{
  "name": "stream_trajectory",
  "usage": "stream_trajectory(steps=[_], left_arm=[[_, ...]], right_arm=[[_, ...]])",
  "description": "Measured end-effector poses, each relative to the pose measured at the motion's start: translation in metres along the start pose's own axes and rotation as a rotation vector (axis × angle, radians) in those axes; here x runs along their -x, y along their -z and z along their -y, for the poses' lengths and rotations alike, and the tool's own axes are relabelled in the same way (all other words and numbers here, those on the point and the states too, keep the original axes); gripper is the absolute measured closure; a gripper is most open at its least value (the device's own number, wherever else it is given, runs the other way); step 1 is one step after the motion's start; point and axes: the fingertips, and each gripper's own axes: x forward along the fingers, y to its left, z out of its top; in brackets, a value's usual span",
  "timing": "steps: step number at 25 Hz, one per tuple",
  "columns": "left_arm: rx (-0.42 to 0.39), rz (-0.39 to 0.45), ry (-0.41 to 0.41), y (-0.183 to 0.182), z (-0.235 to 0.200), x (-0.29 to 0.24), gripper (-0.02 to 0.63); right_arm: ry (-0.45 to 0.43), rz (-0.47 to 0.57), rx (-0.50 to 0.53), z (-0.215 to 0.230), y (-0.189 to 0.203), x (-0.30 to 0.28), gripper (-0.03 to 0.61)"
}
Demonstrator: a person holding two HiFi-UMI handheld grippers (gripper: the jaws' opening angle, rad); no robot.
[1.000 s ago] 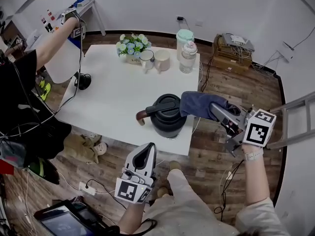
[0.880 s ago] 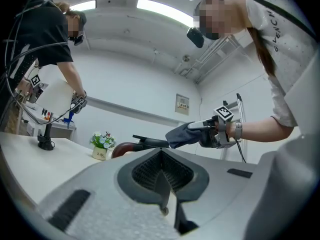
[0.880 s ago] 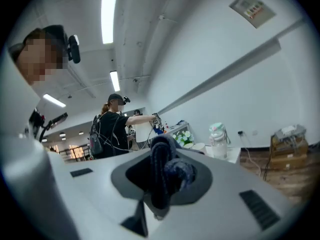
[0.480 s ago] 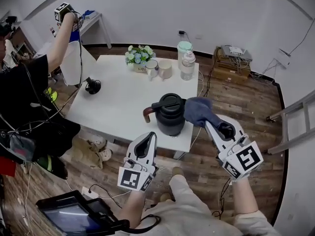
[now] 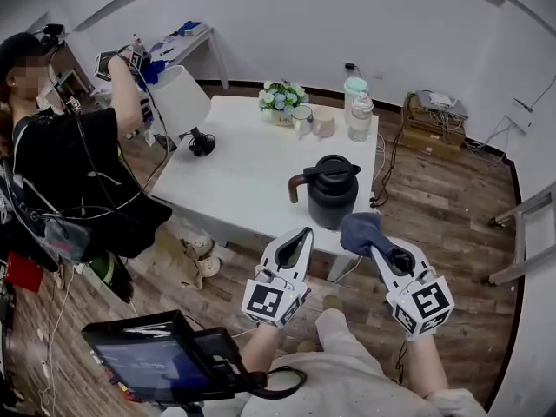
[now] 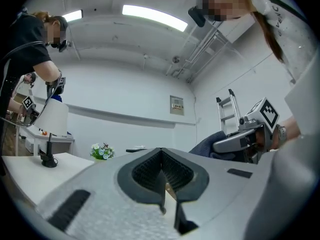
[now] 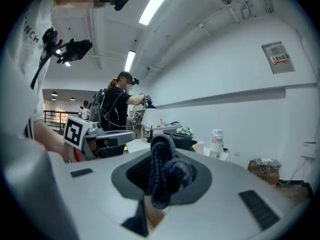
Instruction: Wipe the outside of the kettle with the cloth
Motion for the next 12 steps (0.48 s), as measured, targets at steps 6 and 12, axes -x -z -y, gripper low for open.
stream_trajectory(steps=[6,12], left_arm=[[0.016,-0.009,0.0,0.005,0.013,0.017,0.606],[0.006,0.001,-0.008,-0.003,0.016,0.032,0.606]], right_arm=[[0.031,-0.015,-0.016,-0.01,0.008,0.01,0.515],[0.041,-0.008,-0.018,-0.02,0.005,0.019,0.515]])
